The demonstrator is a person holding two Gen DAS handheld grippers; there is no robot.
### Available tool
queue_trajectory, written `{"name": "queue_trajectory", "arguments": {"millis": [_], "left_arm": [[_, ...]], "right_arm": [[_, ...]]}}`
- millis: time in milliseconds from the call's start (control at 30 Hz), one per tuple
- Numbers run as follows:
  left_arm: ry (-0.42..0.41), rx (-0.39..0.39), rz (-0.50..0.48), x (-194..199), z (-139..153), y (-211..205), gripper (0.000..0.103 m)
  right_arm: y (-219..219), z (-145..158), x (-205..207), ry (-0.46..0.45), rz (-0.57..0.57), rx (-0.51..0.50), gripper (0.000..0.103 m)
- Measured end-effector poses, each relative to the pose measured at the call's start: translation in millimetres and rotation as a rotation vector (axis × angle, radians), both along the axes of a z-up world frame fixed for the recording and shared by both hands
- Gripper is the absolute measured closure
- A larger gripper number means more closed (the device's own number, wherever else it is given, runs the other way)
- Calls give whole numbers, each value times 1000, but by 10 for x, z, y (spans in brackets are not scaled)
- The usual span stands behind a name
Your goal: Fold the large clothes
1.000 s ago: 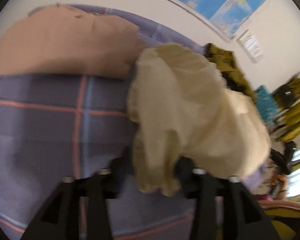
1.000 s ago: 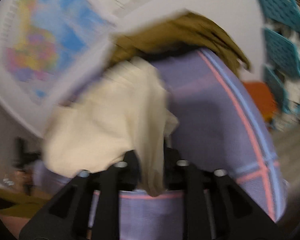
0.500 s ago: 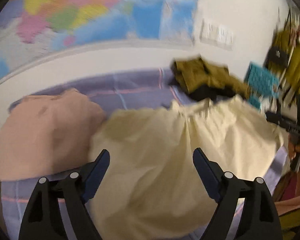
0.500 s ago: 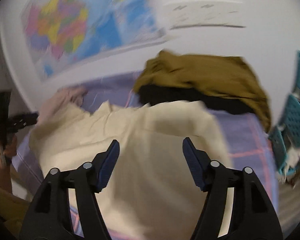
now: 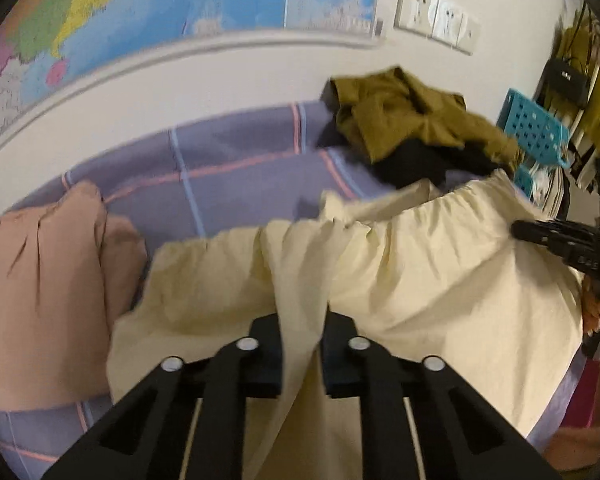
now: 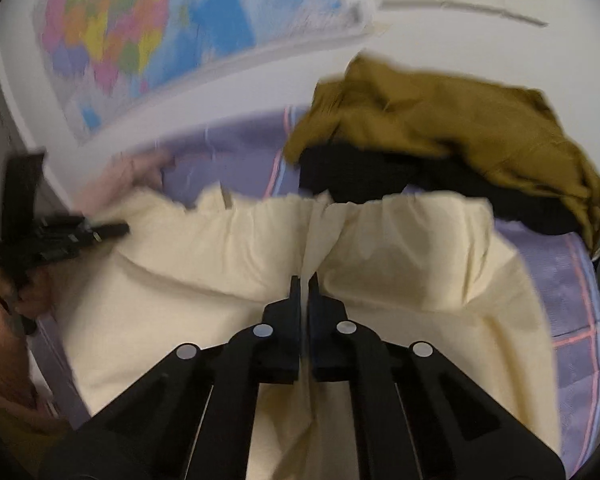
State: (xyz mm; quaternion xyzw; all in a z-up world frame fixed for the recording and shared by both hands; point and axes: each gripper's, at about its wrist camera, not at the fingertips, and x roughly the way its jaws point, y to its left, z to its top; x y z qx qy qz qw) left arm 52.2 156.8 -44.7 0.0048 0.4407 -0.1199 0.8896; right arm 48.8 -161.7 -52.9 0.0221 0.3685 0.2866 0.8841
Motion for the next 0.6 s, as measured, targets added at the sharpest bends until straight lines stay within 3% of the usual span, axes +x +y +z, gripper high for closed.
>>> {"name": "queue_trajectory", "arguments": {"millis": [133,233,300,433,533,600], "left_arm": [[-72,-39,16,133,185,-9,96],[-9,-11,31,274,-6,-14,94],[38,-2,37,321,-152,-2,86],[52,-12,71,292,-255,91,63],[20,-45,86,195,-178,176,61],[-8,-58,92,90,-98,230,58]], "right_arm": [[-103,240,-79,-108,-55,26,100],[39,4,127,-27,-54,-59,98],[137,-223,265,45,-50,-112,90],[145,-304,285,60,-51,-106,78],[68,-202,213,44,-55,-67,63],[9,-119,149,18,-69,-48,63]]}}
